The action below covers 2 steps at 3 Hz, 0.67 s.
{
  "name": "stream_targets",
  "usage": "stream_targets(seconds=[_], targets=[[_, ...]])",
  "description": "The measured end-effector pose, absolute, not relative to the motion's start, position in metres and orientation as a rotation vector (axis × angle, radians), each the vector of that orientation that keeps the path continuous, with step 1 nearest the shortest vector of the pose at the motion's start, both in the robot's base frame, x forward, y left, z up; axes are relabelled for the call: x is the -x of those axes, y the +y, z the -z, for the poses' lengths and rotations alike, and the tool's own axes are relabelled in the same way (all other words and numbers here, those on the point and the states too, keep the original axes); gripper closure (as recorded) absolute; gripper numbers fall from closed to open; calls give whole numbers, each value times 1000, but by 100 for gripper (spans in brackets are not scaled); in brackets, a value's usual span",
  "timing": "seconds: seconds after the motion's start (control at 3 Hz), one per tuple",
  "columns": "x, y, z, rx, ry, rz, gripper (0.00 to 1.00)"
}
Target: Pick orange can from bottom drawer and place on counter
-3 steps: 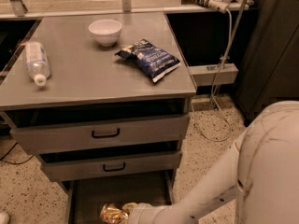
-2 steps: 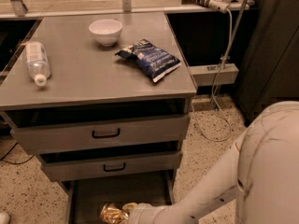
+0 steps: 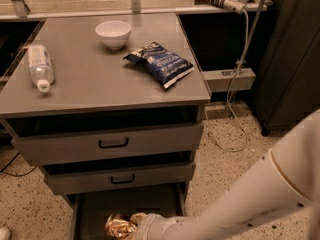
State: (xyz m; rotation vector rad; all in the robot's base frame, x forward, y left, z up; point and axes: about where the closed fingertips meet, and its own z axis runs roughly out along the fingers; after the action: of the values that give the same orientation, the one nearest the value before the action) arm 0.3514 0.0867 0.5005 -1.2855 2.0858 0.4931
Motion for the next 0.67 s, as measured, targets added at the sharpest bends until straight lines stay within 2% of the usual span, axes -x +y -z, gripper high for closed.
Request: stream_targets(seconds=[0.67], targets=[[-357, 81, -560, 1330, 2005, -392, 100]])
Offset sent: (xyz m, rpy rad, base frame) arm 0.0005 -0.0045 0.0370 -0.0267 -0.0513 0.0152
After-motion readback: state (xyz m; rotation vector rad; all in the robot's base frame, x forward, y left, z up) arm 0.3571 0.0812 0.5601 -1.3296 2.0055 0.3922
